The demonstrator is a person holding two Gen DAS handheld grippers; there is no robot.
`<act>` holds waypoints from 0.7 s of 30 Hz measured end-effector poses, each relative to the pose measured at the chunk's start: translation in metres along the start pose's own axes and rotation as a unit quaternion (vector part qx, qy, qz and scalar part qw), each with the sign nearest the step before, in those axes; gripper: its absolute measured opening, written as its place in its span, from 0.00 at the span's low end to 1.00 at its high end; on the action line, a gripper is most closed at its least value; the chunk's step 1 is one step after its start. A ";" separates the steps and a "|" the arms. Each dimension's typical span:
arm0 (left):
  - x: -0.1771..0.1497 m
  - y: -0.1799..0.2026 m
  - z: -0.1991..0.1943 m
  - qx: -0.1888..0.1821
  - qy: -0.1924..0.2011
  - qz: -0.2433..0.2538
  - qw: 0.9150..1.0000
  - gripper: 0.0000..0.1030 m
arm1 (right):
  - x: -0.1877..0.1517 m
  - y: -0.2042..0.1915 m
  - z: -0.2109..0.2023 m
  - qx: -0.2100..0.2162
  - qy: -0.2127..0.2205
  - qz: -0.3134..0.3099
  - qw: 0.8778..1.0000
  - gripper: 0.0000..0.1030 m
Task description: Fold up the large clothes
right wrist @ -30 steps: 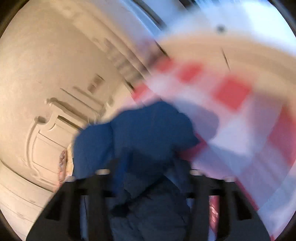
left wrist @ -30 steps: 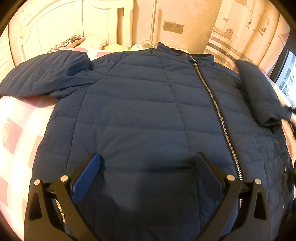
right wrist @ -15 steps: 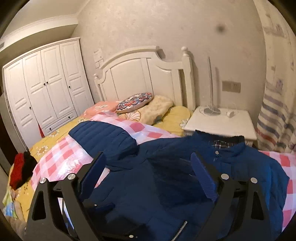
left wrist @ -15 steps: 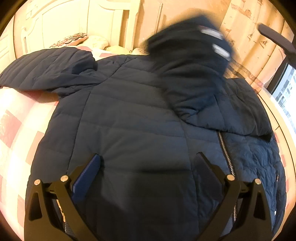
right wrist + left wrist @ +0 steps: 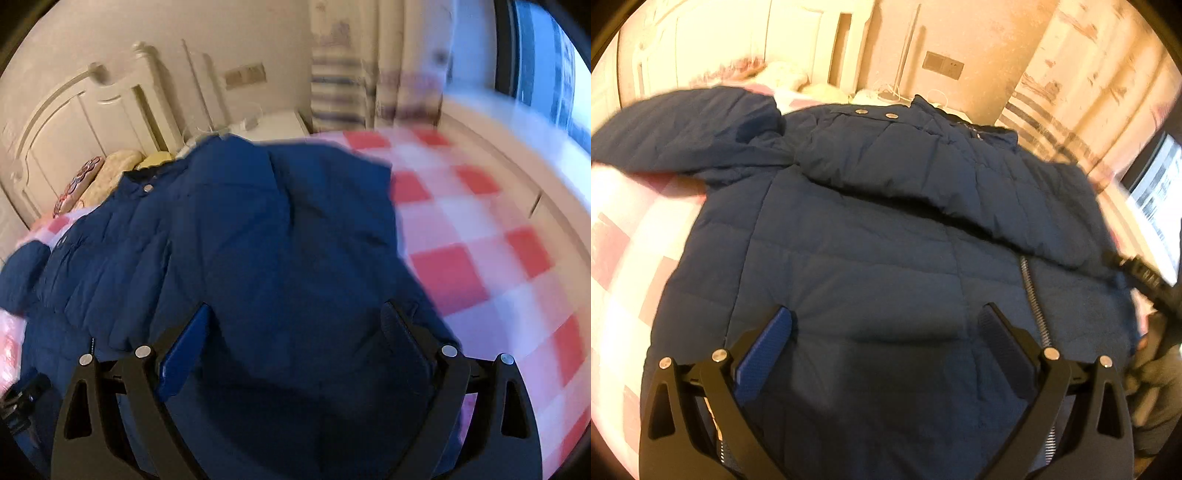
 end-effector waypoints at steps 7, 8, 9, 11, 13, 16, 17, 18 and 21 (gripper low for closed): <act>0.066 -0.027 0.018 0.016 0.017 -0.078 0.997 0.98 | -0.010 0.003 0.000 -0.015 0.013 -0.022 1.000 0.87; 0.075 -0.032 0.027 0.034 0.017 -0.083 0.996 0.97 | -0.010 0.001 -0.001 -0.024 0.018 -0.028 0.999 0.87; 0.082 -0.038 0.039 0.050 0.013 -0.091 0.994 0.95 | -0.012 -0.005 -0.004 -0.034 0.024 -0.038 0.998 0.87; 0.088 -0.045 0.059 0.063 -0.006 -0.109 0.992 0.84 | -0.011 -0.010 -0.007 -0.049 0.035 -0.053 0.997 0.87; 0.093 -0.044 0.066 0.088 0.011 -0.095 0.992 0.77 | -0.010 -0.012 -0.009 -0.056 0.043 -0.060 0.996 0.87; 0.095 -0.024 0.065 0.120 0.028 -0.043 0.991 0.32 | -0.009 -0.012 -0.012 -0.066 0.054 -0.067 0.994 0.87; 0.096 -0.021 0.059 0.131 0.038 -0.036 0.990 0.23 | -0.009 -0.012 -0.013 -0.069 0.057 -0.068 0.994 0.87; 0.096 -0.016 0.050 0.128 0.055 -0.031 0.990 0.20 | -0.010 -0.013 -0.014 -0.070 0.059 -0.069 0.993 0.87; 0.099 -0.005 0.015 0.129 0.108 -0.022 0.985 0.17 | -0.009 -0.013 -0.017 -0.074 0.066 -0.071 0.993 0.87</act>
Point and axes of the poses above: each gripper's, at about its wrist camera, not at the fingertips, and z roughly the way its jaws point, y to its right, x to its top, the point moved 4 cm from there along z, roughly the way its jaws point, and after that the axes turned 6 degrees about y, right-handed, at the moved point
